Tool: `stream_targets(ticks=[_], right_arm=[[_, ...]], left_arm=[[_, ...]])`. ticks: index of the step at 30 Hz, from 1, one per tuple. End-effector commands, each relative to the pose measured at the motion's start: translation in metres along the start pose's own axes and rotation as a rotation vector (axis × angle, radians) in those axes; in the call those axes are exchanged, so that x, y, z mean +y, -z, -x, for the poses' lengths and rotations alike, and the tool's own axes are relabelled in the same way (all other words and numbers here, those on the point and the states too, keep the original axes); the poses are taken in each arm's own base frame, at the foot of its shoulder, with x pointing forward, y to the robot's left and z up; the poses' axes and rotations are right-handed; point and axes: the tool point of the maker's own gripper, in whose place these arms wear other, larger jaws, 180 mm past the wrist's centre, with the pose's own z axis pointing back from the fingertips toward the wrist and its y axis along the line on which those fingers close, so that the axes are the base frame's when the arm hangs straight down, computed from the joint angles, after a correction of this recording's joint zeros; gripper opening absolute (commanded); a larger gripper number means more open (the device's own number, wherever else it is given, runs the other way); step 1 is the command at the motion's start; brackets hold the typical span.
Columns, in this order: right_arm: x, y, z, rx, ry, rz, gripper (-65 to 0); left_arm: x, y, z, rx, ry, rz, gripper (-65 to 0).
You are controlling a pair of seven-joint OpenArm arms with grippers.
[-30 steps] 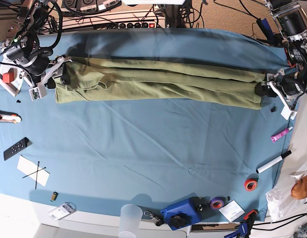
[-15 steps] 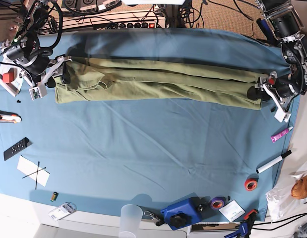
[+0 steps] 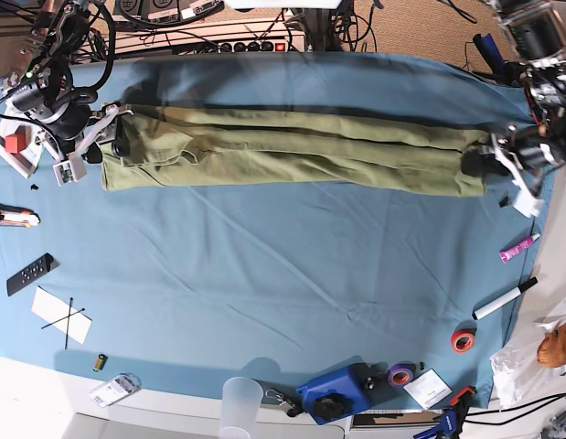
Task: Layout the t-shirt on the table in an organized manner, then fold the t-shirt properly
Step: 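Grasp the end of the folded strip with the left gripper, then fold the strip end with the left gripper toward the right gripper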
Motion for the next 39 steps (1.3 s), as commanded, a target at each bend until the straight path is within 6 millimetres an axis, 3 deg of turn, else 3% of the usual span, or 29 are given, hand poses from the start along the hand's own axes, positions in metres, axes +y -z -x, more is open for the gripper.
stream_targets(ticks=[1,4,9,18,24,26,32,35,39], right_arm=[[-0.004,-0.005,-0.015,-0.051,-0.022,0.011,-32.6],[-0.004,-0.006,-0.017,-0.064,-0.022,0.011,-32.6],[-0.004,-0.006,-0.022,-0.089,-0.022,0.01,-32.6],[-0.004,-0.006,-0.022,-0.093,-0.022,0.01,-32.6],[-0.005,-0.006,-0.023,-0.097,-0.003,0.018,-32.6],[-0.006,-0.006,-0.025,-0.107,0.006,0.022,-32.6],[-0.006,-0.007,-0.031,-0.139,0.005,0.022,-32.6],[-0.006,-0.007,-0.03,-0.138,0.005,0.023,-32.6],[-0.006,-0.007,-0.03,-0.138,0.005,0.023,-32.6]], left_arm=[[-0.004,-0.013,-0.022,-0.049,0.049,0.004,-65.0],[-0.015,-0.025,-0.037,-0.083,0.137,0.012,-65.0],[-0.061,-0.036,-0.058,-0.178,0.273,0.115,-65.0],[-0.138,-0.015,-0.021,-0.248,0.332,0.246,-65.0],[-0.174,-0.009,-0.026,-0.32,0.363,0.268,-65.0],[-0.183,0.001,-0.024,-0.292,0.39,0.268,-65.0],[-0.226,0.052,0.012,-0.092,0.522,0.316,-65.0],[-0.254,0.069,0.016,-0.096,0.53,0.347,-65.0],[-0.275,0.092,0.019,-0.047,0.622,0.29,-65.0]])
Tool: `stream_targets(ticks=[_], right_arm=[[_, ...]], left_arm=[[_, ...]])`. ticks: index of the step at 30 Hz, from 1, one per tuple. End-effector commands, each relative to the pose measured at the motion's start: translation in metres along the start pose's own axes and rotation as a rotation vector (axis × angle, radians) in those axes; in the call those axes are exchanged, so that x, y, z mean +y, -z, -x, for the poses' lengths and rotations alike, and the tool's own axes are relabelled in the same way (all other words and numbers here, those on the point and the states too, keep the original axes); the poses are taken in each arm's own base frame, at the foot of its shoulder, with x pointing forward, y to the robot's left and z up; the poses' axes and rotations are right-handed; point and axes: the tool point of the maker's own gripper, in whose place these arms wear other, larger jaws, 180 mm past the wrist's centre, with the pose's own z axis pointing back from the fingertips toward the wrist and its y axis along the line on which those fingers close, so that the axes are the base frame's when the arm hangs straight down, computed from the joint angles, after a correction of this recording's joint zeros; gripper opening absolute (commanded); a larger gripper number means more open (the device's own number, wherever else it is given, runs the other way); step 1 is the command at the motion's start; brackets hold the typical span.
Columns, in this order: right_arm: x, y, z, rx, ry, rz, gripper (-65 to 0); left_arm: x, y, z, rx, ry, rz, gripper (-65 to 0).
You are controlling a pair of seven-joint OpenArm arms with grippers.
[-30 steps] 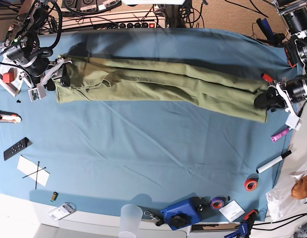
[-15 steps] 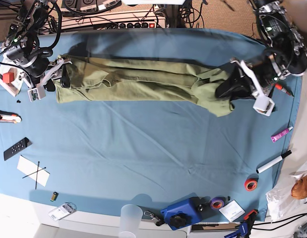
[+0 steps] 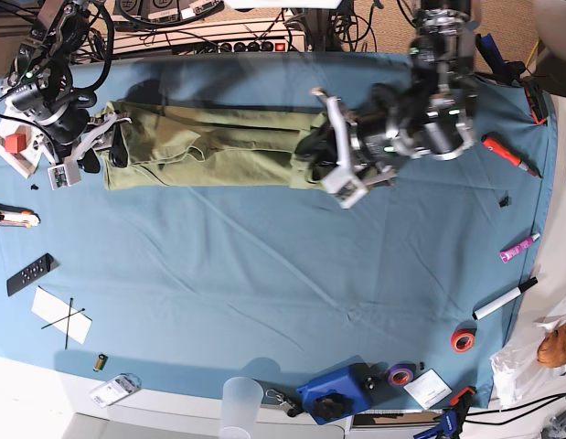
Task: Layout the t-shirt on the table in an organized manner, then fold the t-shirt properly
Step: 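Fold the strip end with the left gripper toward the right gripper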
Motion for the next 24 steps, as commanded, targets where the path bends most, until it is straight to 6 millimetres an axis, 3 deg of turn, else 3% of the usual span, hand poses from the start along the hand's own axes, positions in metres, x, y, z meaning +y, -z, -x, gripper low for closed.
stream_targets(ticks=[1,7,18,22,24], right_arm=[[-0.003,-0.005,-0.016,-0.052,-0.02,0.009,-32.6],[-0.003,-0.005,-0.016,-0.053,-0.02,0.008,-32.6],[-0.003,-0.005,-0.016,-0.053,-0.02,0.008,-32.6],[-0.003,-0.005,-0.016,-0.052,-0.02,0.008,-32.6],[-0.003,-0.005,-0.016,-0.052,-0.02,0.008,-32.6]], left_arm=[[-0.008,0.002,-0.023,-0.07,0.032,0.012,-65.0],[-0.03,0.026,-0.049,-0.111,0.133,-0.036,-65.0],[-0.053,0.044,-0.054,-0.106,0.238,-0.099,-65.0],[-0.074,0.048,-0.062,-0.156,0.287,-0.038,-39.6],[-0.084,0.048,-0.07,-0.2,0.289,-0.017,-33.6]])
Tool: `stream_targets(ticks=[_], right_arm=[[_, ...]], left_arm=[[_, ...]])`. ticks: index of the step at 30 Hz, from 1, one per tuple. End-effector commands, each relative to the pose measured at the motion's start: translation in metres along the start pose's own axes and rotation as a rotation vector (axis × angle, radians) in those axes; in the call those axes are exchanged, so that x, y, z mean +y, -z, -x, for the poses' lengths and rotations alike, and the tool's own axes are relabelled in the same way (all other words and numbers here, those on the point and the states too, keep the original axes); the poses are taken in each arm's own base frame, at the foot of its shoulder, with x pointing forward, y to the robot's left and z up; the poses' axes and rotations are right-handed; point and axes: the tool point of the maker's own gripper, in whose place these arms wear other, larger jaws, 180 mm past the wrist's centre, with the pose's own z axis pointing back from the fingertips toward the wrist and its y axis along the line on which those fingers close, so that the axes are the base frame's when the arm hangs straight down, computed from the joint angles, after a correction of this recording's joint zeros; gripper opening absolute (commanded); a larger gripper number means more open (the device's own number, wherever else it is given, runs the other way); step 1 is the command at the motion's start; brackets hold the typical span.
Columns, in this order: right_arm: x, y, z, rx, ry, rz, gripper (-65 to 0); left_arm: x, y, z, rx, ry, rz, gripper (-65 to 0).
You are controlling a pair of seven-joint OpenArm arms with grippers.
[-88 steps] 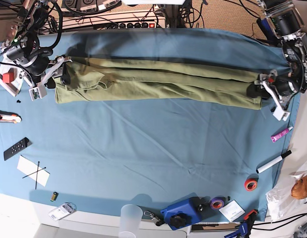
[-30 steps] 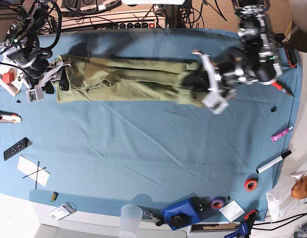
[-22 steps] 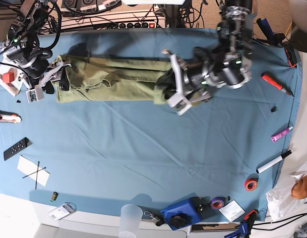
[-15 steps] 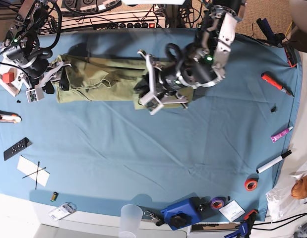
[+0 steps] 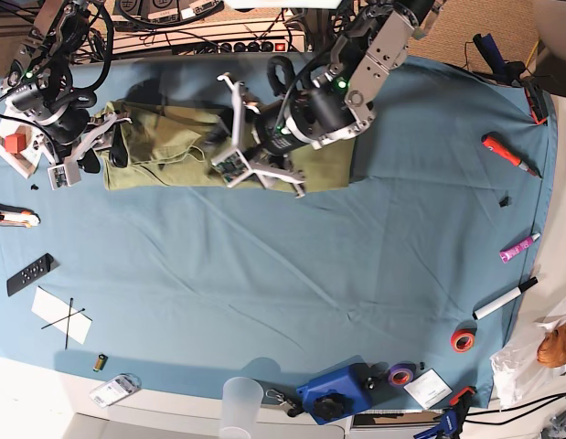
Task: Layout the t-shirt on the table in an organized manner, then fold the t-shirt properly
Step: 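Fold the strip end with the left gripper toward the right gripper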
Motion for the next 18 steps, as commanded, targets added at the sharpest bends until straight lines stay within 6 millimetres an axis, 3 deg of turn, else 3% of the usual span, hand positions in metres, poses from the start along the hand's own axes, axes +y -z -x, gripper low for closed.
stream_targets(ticks=[1,7,14,18], right_arm=[[-0.003,-0.005,-0.015,-0.052,-0.02,0.008,-32.6],[-0.003,-0.005,-0.016,-0.053,-0.02,0.008,-32.6],[-0.003,-0.005,-0.019,-0.07,-0.021,0.008,-32.6],[-0.003,-0.005,-0.02,-0.079,-0.021,0.007,-32.6]], left_arm=[[-0.003,-0.001,-0.022,-0.073,-0.006,0.007,-33.6],[-0.005,0.002,-0.037,-0.087,-0.037,-0.018,-36.2],[0.038,-0.026,0.013,0.193,-0.025,-0.297,-65.0],[0.033,-0.031,0.044,0.266,-0.026,-0.29,-65.0]])
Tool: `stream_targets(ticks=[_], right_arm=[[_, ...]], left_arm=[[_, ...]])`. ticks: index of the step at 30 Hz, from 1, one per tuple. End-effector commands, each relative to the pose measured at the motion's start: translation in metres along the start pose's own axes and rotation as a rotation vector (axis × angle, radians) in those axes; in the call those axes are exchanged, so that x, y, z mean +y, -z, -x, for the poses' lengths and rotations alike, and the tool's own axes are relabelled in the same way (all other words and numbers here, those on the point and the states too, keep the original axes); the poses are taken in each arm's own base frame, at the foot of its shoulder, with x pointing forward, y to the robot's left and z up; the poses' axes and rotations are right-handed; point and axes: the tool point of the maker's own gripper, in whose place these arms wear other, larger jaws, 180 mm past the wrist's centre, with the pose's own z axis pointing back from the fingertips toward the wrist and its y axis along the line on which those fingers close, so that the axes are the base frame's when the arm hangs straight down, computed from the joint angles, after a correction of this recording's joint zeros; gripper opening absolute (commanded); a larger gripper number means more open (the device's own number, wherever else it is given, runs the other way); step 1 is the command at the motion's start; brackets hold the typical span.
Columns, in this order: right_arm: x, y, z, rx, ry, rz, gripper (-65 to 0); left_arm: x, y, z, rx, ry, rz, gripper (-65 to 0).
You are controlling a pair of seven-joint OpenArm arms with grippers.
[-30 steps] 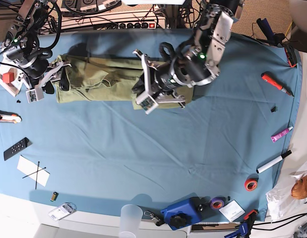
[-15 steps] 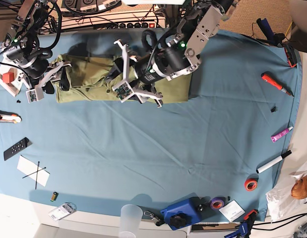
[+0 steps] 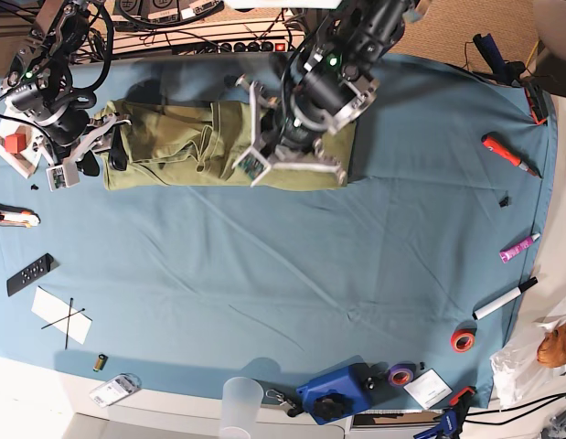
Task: Layout the t-shirt on the table in an organized manner, then fold the t-shirt properly
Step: 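Fold the strip end with the left gripper toward the right gripper, then hold the fold with the left gripper and grasp the other end with the right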
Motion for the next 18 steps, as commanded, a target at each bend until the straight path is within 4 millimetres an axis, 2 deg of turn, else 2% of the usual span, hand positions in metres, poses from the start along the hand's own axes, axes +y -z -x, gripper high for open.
stream_targets(ticks=[1,8,13,18], right_arm=[[-0.003,-0.005,-0.016,-0.052,-0.021,0.007,-32.6],[-0.003,-0.005,-0.016,-0.053,-0.021,0.007,-32.6],[-0.004,-0.005,-0.016,-0.05,-0.024,0.009,-32.6],[-0.014,-0.009,-0.007,0.033,-0.029,0.026,-32.6]], left_arm=[[0.001,0.0,-0.005,-0.026,0.001,-0.004,-65.0],[0.002,0.032,0.032,0.046,-0.029,-0.011,-65.0],[-0.013,0.046,0.051,0.1,-0.024,0.055,-65.0],[-0.015,0.048,0.053,0.108,-0.024,0.064,-65.0]])
